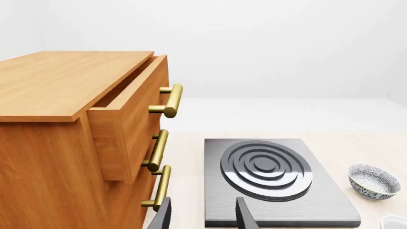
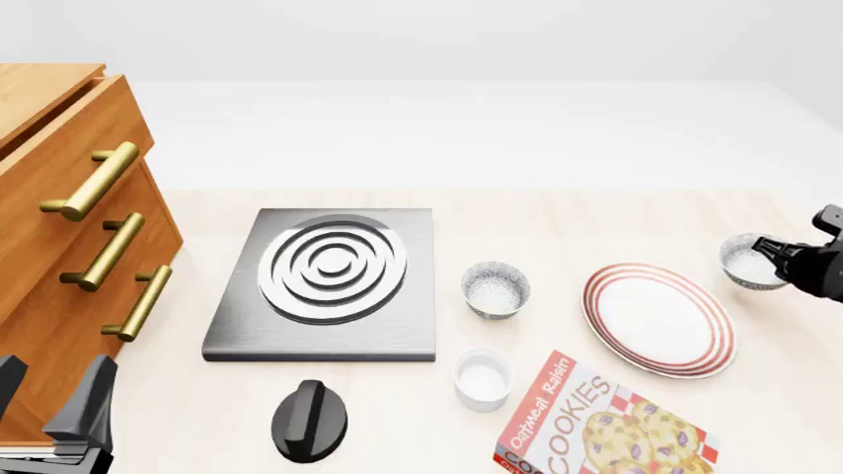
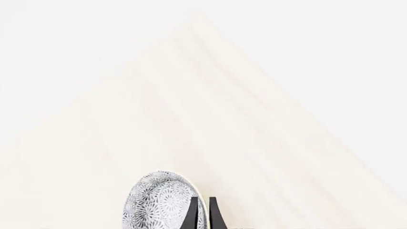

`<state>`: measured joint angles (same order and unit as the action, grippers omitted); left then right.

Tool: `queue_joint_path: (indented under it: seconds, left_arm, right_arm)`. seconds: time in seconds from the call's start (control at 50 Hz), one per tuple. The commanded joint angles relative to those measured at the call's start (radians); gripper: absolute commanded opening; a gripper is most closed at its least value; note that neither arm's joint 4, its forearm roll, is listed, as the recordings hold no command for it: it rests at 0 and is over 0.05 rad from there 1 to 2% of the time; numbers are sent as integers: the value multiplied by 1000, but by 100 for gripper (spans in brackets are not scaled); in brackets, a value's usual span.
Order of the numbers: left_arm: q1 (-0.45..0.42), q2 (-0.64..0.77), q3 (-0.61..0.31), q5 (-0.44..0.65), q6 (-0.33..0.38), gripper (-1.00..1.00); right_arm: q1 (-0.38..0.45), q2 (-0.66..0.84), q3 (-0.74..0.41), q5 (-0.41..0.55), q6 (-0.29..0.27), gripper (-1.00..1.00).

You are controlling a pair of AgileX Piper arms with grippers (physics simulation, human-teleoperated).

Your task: Pick the akita bowl next to the plate and place it on the plate.

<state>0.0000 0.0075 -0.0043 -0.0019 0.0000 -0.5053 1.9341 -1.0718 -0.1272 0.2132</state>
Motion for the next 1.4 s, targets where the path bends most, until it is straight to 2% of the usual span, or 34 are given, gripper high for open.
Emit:
queue_joint_path:
  seconds: [0.02,0.42,0.84,1.4]
  left_arm:
    - [0,0,0,0,0,100]
    - [0,0,0,0,0,100]
    - [0,0,0,0,0,100]
    - [0,0,0,0,0,100]
  right_arm:
    - [8,-32,-4,20,16,-100]
    - [40,-100,49,23,33,-100]
    - [102,-239,150,37,65,-100]
    - [173,-306,189,59,101,-100]
